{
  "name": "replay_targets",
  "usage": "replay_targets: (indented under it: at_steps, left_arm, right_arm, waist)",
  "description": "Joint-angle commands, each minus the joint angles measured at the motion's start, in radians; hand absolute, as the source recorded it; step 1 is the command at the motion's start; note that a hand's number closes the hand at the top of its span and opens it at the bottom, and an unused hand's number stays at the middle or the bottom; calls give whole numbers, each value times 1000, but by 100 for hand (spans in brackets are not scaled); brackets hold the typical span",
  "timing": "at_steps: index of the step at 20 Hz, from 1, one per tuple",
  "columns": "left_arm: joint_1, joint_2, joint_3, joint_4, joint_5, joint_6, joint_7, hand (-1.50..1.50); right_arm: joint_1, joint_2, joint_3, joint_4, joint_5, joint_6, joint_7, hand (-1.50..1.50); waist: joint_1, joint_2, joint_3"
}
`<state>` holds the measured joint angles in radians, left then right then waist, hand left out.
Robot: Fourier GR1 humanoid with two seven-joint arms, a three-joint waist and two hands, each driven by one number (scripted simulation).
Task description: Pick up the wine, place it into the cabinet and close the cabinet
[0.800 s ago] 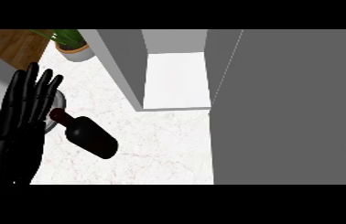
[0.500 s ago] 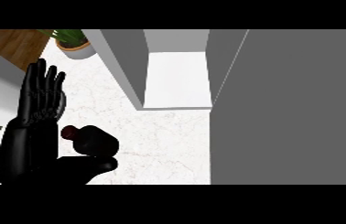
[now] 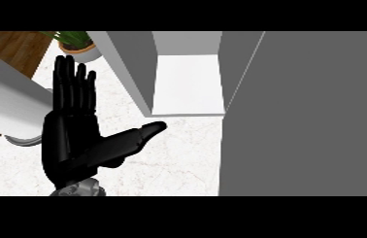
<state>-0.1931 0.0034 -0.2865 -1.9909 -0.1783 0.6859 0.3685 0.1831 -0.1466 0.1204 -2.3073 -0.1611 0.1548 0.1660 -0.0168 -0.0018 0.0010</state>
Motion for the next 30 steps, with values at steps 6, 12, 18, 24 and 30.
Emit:
replay_targets:
  at_steps: [6,12,18,24,30]
  left_arm:
    - [-319,-3,-119,92,-226,238,329,-150]
    - [-265,-3,-140,18,-322,258,414,-150]
    - [-280,-3,-79,-25,-399,226,525,-150]
    - [-160,-3,-101,-207,-546,132,663,-150]
    - [-246,-3,-6,-192,-600,65,734,-150]
  right_arm:
    - [-63,-15,0,-128,-40,-35,205,-150]
    - [-86,-37,-72,-202,-129,-30,278,-150]
    - [-100,-2,-13,-239,-49,-86,326,-150]
    - [-70,-11,-31,-241,-59,-62,310,-150]
    - [-141,0,0,-261,1,-112,382,-150]
  waist:
    - [10,0,0]
    - [16,-2,0]
    - [14,-2,-1]
    - [20,-5,0]
    - [16,-2,-1]
